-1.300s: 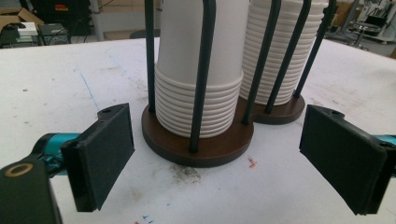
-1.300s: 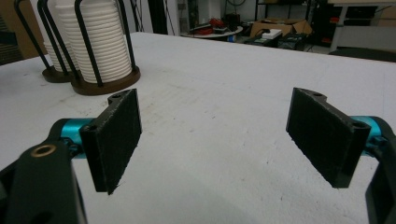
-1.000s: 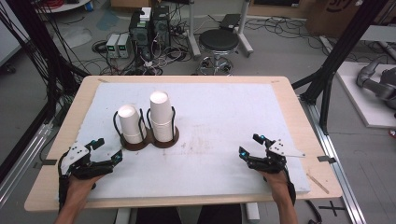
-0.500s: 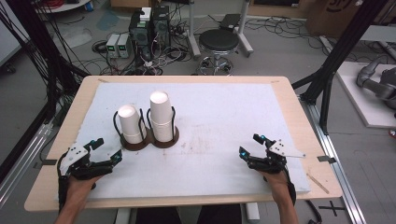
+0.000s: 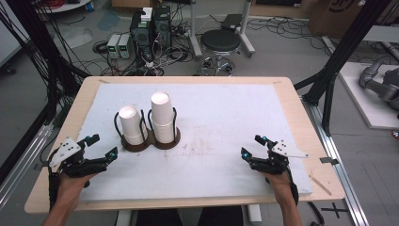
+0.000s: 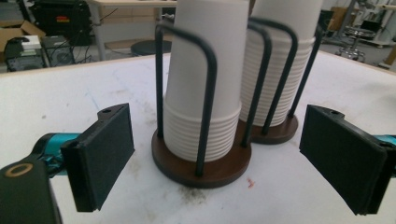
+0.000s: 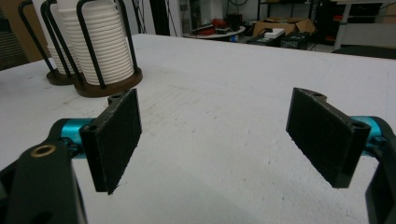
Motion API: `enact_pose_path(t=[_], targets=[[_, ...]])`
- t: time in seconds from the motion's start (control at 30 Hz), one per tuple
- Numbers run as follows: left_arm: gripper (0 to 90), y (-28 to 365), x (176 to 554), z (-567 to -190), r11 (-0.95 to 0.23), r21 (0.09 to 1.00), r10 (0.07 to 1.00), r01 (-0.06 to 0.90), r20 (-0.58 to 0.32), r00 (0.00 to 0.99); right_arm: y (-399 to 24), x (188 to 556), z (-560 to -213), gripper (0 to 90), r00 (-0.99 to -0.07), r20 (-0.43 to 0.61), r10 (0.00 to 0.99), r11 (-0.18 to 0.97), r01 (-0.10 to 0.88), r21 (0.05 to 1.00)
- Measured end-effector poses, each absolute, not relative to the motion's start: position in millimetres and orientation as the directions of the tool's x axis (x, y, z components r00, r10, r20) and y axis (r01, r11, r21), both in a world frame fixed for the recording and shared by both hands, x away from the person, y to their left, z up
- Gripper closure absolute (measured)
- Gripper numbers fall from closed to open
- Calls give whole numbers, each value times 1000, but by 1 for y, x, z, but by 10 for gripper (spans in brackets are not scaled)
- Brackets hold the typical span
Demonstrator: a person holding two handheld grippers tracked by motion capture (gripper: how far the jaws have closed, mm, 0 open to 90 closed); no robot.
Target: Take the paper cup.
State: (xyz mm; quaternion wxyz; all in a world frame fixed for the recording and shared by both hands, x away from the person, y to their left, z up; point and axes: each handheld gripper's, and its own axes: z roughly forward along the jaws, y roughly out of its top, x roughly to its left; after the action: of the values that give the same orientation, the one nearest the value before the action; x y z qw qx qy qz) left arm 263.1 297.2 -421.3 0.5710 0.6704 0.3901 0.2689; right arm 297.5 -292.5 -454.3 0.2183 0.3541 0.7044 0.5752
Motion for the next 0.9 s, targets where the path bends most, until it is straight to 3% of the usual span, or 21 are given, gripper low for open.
enact_pose_path(t=[0.43, 0.9], targets=[[97, 285, 282, -346, -171, 973, 726, 157, 17, 687, -293, 298, -454, 186, -656, 104, 748, 87, 251, 964], [98, 272, 317, -302, -217, 957, 620, 192, -17, 784, -293, 299, -454, 186, -660, 104, 744, 90, 253, 963]])
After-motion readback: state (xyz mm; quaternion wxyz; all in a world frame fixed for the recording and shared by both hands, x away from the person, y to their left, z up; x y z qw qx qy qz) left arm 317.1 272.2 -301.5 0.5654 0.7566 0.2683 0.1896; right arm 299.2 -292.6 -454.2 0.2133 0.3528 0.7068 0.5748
